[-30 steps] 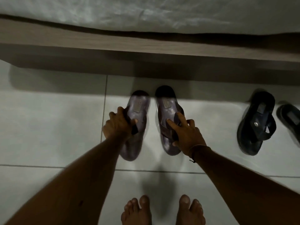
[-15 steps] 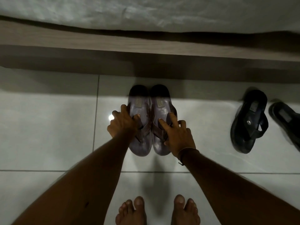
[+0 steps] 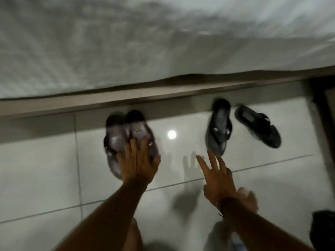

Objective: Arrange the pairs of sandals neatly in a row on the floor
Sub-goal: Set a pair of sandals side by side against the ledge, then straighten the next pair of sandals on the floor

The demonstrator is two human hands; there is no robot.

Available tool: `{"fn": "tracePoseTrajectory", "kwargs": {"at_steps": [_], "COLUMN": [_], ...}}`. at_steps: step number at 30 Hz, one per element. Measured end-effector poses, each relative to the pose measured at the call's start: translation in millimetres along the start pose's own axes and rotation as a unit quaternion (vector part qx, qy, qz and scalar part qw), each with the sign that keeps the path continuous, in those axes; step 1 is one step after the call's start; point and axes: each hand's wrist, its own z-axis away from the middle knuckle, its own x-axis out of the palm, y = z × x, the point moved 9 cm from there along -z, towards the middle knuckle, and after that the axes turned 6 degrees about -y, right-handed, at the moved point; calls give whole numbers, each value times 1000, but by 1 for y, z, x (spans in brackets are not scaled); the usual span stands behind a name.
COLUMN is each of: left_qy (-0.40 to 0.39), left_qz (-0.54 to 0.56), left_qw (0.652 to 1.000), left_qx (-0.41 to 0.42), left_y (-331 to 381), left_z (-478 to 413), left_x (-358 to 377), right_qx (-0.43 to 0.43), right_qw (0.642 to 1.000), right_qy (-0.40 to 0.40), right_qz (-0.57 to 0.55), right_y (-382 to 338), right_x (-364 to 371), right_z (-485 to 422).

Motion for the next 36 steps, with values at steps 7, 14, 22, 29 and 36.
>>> {"fn": "tracePoseTrajectory", "kwargs": {"at_steps": [7, 14, 22, 29, 36], "left_qy": [-59, -134, -132, -118, -112], "left_qz": [41, -36, -169, -67, -33], "left_qw": [996, 965, 951, 976, 978], "left_qx": [57, 223, 223, 171, 171], "left_y": [163, 308, 327, 352, 383], "left_z": [-21, -111, -145, -136, -146], "left_x": [34, 70, 123, 130, 137], "right_qx": [107, 57, -116, -103, -66], "right_qw": [994, 988, 972, 994, 995], "right_qy": [0, 20, -2, 28, 42], "right_qz": [-2, 140, 207, 2, -67], "right_y": [202, 339, 344, 340, 305], "right_x": [-21, -71, -87, -76, -72], "right_z": [-18, -112, -198, -206, -207]}}
